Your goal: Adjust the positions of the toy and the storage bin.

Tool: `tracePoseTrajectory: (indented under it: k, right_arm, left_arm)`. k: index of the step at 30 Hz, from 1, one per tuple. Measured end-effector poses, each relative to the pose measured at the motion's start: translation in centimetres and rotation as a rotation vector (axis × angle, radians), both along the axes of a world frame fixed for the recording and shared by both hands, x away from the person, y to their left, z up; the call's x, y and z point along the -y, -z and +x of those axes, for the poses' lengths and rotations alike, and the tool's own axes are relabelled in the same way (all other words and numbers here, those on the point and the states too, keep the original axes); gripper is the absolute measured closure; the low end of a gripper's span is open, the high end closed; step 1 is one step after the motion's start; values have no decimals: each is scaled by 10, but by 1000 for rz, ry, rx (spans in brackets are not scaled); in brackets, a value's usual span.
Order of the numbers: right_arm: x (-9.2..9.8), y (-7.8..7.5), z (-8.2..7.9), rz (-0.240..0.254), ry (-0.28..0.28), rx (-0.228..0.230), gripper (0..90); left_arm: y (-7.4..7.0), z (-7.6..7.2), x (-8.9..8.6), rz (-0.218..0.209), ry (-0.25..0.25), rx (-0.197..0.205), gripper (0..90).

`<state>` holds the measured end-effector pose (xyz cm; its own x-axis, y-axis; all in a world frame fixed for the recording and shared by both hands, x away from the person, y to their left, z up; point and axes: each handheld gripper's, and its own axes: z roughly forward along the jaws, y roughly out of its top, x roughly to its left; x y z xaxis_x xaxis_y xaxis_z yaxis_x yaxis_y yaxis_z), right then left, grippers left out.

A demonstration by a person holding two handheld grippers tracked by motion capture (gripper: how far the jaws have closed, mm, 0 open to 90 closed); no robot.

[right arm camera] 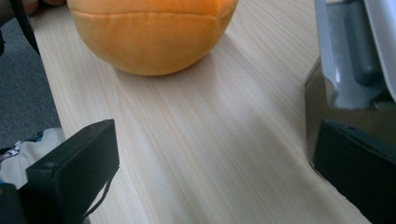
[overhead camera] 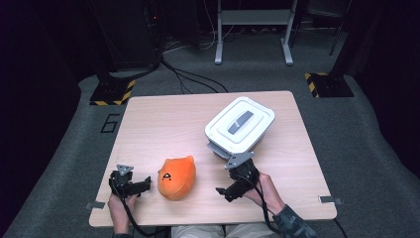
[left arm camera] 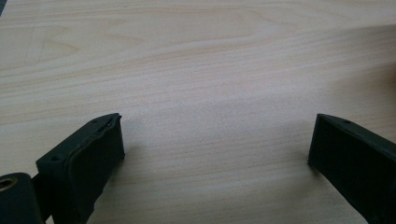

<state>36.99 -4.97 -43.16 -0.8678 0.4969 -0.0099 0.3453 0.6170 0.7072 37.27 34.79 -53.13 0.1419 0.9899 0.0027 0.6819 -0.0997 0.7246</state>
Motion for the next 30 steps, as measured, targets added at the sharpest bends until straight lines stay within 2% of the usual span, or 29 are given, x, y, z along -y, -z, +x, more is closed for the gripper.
tracePoseTrajectory:
  k: [30]
  right_arm:
    - [-87,-14,31,-37,-150,-75,0]
  left_arm:
    - [0,0,-1,-2,1,-4,32]
